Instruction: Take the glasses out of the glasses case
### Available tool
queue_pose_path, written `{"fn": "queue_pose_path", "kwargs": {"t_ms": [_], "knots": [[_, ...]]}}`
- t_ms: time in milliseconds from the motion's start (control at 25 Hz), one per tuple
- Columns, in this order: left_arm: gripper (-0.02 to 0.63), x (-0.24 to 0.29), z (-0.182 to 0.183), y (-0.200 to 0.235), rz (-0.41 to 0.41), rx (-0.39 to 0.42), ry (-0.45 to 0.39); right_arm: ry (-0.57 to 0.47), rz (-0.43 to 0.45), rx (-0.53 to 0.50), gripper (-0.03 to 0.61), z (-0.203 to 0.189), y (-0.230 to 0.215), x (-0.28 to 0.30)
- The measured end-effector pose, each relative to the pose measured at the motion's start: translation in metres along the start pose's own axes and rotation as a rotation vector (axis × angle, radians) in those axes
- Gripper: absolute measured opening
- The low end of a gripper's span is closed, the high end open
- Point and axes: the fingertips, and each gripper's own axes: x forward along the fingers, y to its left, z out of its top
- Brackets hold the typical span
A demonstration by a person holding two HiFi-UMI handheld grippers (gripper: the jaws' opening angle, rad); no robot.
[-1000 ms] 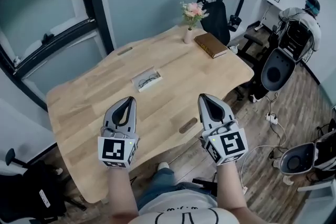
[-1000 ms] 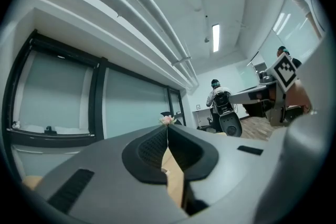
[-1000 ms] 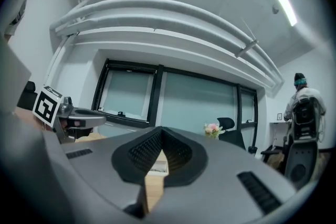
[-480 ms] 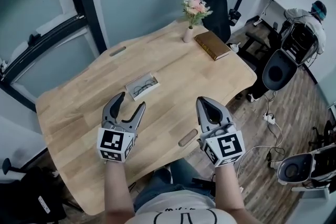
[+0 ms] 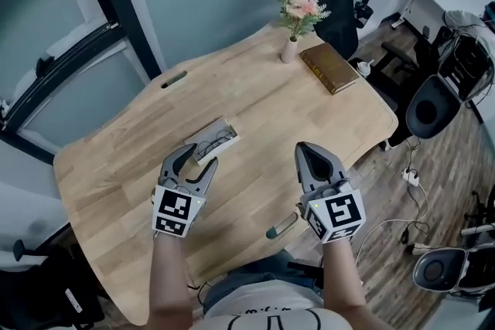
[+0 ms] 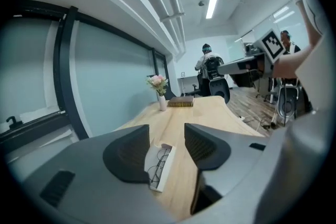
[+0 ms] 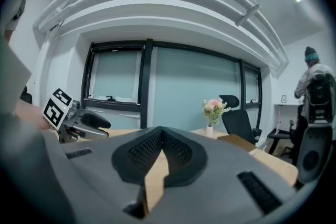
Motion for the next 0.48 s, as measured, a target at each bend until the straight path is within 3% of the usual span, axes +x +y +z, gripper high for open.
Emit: {"fn": "queue_pose_path", "kwargs": {"t_ms": [160, 360, 480], "knots": [[0.192, 0.041, -0.032, 0.009, -0.047, 0.037, 0.125, 0.069, 0.024, 0.044, 0.011, -0.031, -0.015, 0.023], [0.165, 0.088, -0.082, 0.006, -0.186, 0.074, 0.331, 0.131, 0.059, 0.063, 0.012, -0.057, -0.030, 0.049], [0.150, 0.108, -0.104, 0.006, -0.225, 0.103, 0.428, 0.164, 0.083, 0.071, 0.012, -0.070, -0.037, 0.064]]}}
